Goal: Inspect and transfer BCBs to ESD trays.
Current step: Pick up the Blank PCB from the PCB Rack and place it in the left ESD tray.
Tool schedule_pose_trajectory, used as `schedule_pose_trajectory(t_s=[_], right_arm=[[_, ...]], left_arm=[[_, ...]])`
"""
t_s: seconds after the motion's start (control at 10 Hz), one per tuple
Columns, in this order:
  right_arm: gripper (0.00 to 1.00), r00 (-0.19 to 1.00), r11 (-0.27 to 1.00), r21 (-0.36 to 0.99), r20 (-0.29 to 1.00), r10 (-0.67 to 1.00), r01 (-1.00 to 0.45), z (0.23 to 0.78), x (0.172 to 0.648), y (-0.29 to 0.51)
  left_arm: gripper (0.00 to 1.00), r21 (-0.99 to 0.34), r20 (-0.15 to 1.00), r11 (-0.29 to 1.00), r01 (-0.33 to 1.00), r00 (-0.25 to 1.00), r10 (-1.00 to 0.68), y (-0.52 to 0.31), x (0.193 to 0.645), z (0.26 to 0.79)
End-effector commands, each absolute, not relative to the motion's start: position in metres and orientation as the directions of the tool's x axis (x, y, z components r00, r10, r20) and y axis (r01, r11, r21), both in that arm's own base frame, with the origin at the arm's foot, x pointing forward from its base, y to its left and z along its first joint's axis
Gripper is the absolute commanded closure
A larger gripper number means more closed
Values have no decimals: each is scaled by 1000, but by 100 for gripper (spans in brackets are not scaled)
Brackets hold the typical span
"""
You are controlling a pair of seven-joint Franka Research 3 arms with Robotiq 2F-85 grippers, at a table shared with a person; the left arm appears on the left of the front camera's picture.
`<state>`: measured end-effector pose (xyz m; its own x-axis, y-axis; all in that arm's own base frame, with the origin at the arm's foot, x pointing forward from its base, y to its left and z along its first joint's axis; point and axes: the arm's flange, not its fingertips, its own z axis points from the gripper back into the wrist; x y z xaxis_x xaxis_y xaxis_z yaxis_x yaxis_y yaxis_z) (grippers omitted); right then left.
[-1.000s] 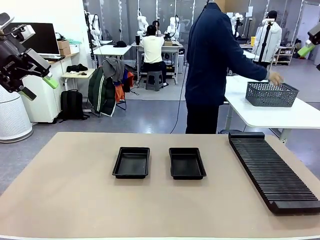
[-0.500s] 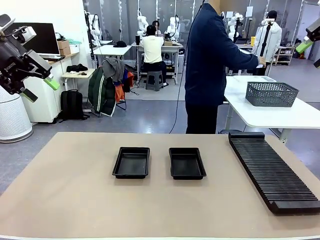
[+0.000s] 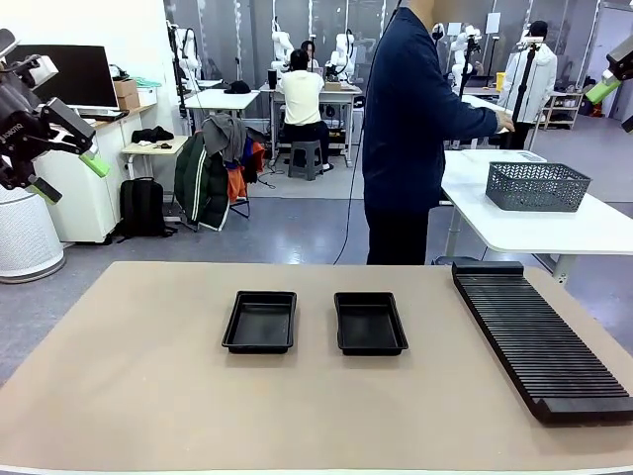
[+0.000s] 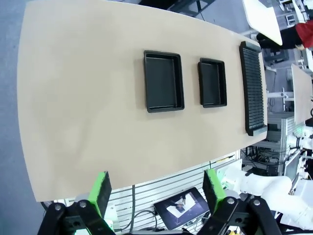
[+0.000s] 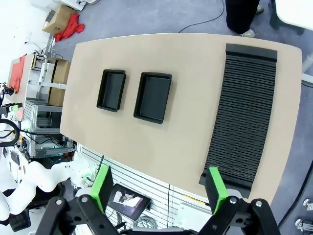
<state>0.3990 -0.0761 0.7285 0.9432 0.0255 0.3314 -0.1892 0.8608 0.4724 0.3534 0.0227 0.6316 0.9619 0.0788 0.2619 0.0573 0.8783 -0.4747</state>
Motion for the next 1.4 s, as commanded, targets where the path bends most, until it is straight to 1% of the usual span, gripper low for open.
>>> schedule_pose_trajectory(t_s=[0.0, 0.2, 0.5, 0.7, 1.0, 1.3], right_arm=[[0, 944, 862, 470, 330, 28, -190, 727, 396, -76], [0, 944, 862, 470, 330, 28, -190, 727, 396, -76], [0, 944, 862, 470, 330, 28, -190, 727, 396, -76], [0, 944, 862, 470, 330, 28, -190, 727, 396, -76], [0, 944, 862, 470, 330, 28, -190, 727, 396, -76], [0, 944, 862, 470, 330, 28, -190, 727, 396, -76]], left_arm=[[0, -444, 253, 896, 26, 962, 98, 23, 344, 641], [0, -419, 274, 907, 45, 958, 79, 20, 344, 652], [0, -360, 258, 930, 77, 966, 20, 7, 346, 658], [0, -333, 267, 939, 86, 964, 7, 1, 348, 665], [0, -336, 255, 939, 73, 967, 16, 4, 348, 664], [0, -329, 309, 937, 122, 951, -16, 0, 348, 671]])
